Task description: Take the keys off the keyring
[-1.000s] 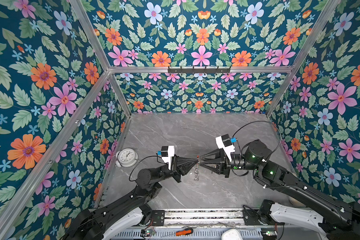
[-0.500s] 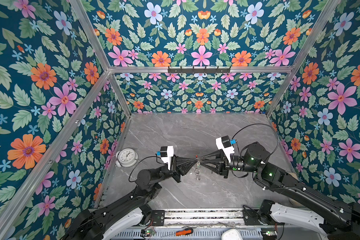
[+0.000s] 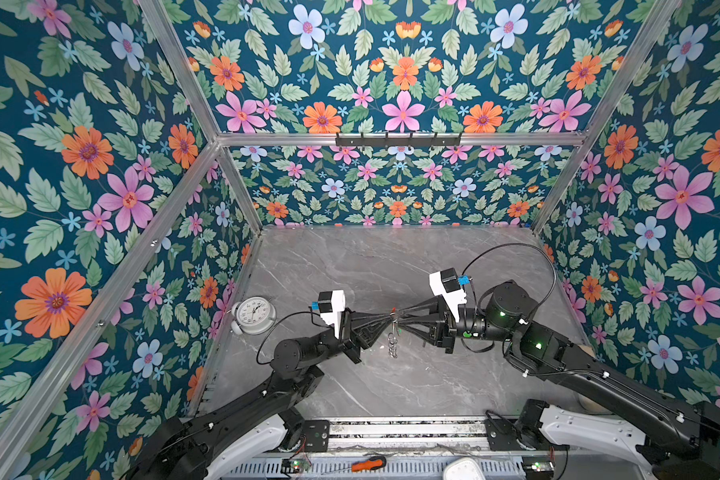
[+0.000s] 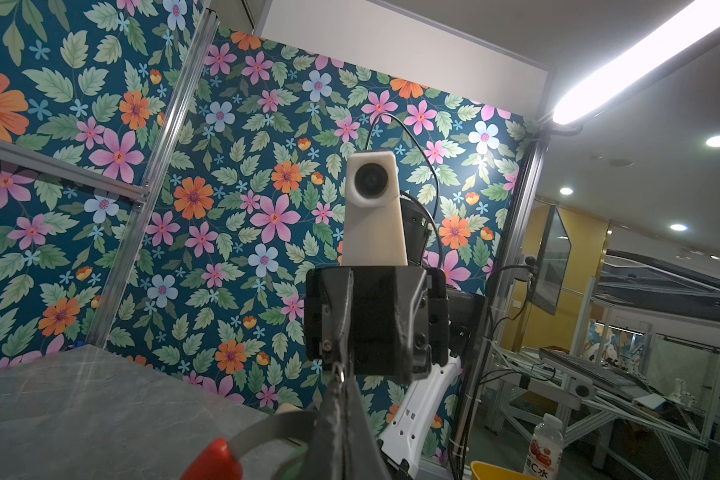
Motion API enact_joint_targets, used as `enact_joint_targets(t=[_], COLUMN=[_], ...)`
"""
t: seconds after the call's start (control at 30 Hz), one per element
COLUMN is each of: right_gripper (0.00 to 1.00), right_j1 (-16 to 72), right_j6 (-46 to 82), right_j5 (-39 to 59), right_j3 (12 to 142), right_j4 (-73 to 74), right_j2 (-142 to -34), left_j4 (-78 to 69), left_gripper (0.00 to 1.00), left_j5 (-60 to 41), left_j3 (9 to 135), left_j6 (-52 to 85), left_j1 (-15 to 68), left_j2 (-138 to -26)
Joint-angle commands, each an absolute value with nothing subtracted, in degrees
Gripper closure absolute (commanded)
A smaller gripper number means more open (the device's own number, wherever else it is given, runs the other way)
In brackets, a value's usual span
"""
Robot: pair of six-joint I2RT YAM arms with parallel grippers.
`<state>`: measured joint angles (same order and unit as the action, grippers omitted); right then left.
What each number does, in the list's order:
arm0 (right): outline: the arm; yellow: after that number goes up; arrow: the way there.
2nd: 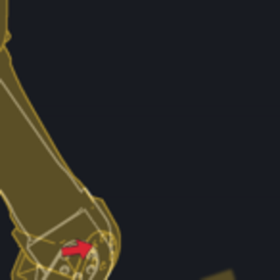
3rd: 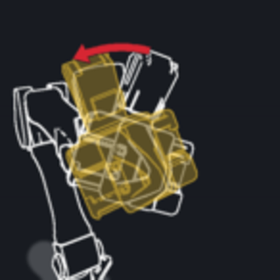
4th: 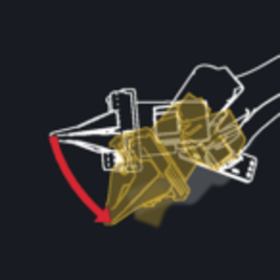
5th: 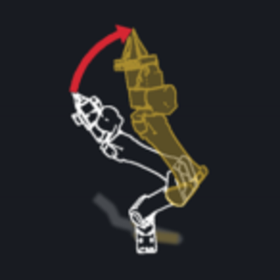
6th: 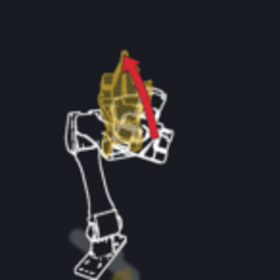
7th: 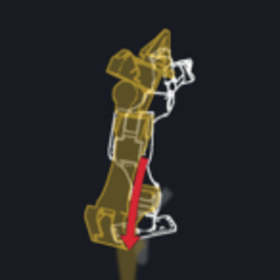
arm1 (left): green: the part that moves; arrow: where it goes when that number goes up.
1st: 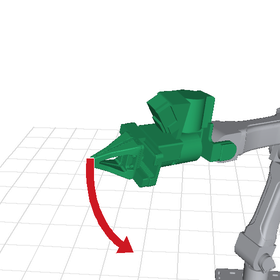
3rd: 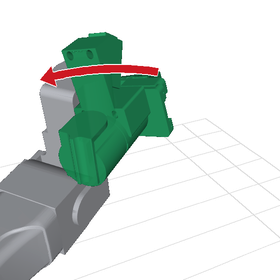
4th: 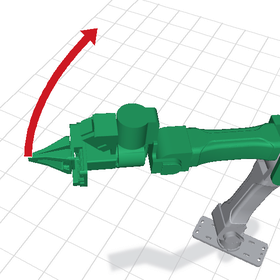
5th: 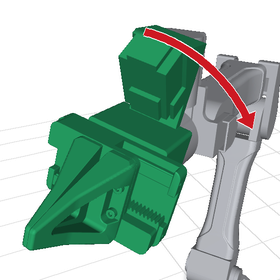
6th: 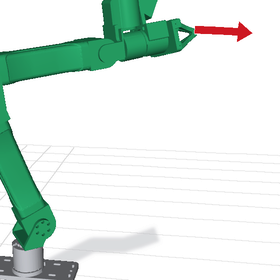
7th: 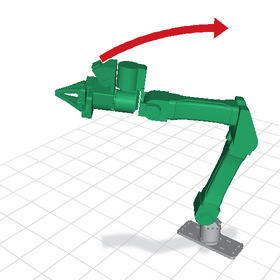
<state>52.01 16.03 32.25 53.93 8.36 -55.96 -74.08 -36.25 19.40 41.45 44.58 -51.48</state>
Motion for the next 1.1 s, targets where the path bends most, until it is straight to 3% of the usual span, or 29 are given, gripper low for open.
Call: enact_joint_targets(t=[0.0, 0.17, 0.47, 0.53, 0.7, 1.07], right_gripper=[0.68, 0.58, 0.5, 0.52, 0.7, 0.78], right_j1=[52.05, 52.12, 52.03, 51.99, 52.02, 51.34], right_j6=[14.51, 14.51, 15.96, 16.15, 16.19, 16.63], right_j5=[29.53, 25.8, 32.37, 33.6, 34.79, 34.01], right_j3=[54.05, 53.09, 56.55, 56.84, 56.91, 55.49], right_j4=[6.63, 7.56, 5.07, 5.29, 5.16, 5.06], right_j2=[-54.34, -51.65, -57.33, -57.89, -58.34, -57.53], left_j4=[-75.7, -74.76, -75.24, -75.79, -76.39, -76.28], left_gripper=[1.0, 1.0, 1.0, 1.0, 1.0, 1.0], left_j5=[-36.5, -36.3, -37.22, -37.35, -37.31, -36.75], left_j3=[19.49, 19.44, 19.94, 19.82, 19.63, 19.26], left_j6=[41.21, 40.9, 41.33, 41.59, 41.93, 41.8], left_j1=[44.61, 44.71, 44.58, 44.57, 44.58, 44.61], left_j2=[-51.15, -50.98, -51.88, -52.32, -52.51, -52.07])
